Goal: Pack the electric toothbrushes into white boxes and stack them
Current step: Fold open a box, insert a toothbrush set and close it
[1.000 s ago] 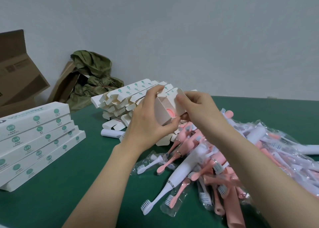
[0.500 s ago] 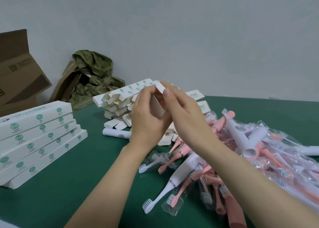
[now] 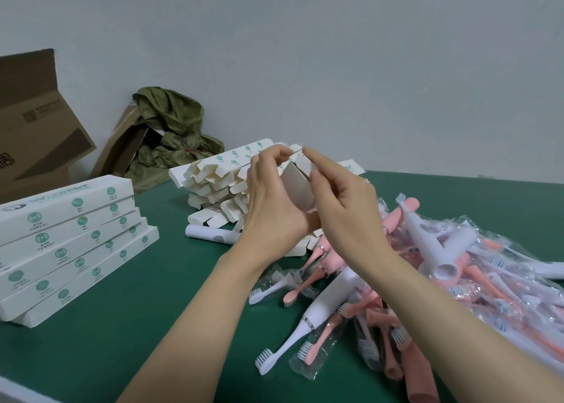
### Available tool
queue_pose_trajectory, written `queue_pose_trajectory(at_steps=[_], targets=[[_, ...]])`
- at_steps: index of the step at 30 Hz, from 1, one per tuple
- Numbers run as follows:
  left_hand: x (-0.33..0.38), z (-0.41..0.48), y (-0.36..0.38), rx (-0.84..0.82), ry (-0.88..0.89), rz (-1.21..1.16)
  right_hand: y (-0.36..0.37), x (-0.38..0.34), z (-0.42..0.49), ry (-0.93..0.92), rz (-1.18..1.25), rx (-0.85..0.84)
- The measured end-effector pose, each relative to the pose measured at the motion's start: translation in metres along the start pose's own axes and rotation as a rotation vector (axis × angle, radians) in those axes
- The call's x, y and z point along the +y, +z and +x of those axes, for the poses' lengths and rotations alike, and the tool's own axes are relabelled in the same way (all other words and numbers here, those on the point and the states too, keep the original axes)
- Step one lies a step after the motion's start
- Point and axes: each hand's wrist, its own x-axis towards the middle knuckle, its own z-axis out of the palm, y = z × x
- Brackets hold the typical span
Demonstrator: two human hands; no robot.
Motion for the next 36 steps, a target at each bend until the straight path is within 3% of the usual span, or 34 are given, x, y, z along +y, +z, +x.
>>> queue_pose_trajectory(at_steps=[2, 4, 10, 24, 27, 32, 36], targets=[[-0.011, 0.004, -0.004, -0.048, -0.042, 0.187, 0.002, 0.006, -0.001, 0.011, -0.032, 0.033], [-0.015, 0.006, -0.006, -0.082, -0.094, 0.197, 0.003, 0.011, -0.001, 0.043, -0.046, 0.054], [-0.012, -0.002, 0.01, 0.068, -0.023, 0.185, 0.001, 0.018, 0.002, 0.105, -0.025, 0.094], [-0.01, -0.003, 0.008, 0.146, -0.005, 0.146, 0.008, 0.018, -0.003, -0.155, -0.321, -0.002], [-0.007, -0.004, 0.008, 0.136, -0.004, 0.179, 0.007, 0.017, -0.002, -0.181, -0.267, 0.069], [-0.002, -0.005, 0.007, -0.04, 0.04, 0.395, 0.001, 0.025, 0.008, 0.22, -0.017, 0.162], [-0.006, -0.011, -0.003, -0.165, 0.063, 0.576, 0.0, 0.029, 0.005, 0.34, 0.039, 0.134]])
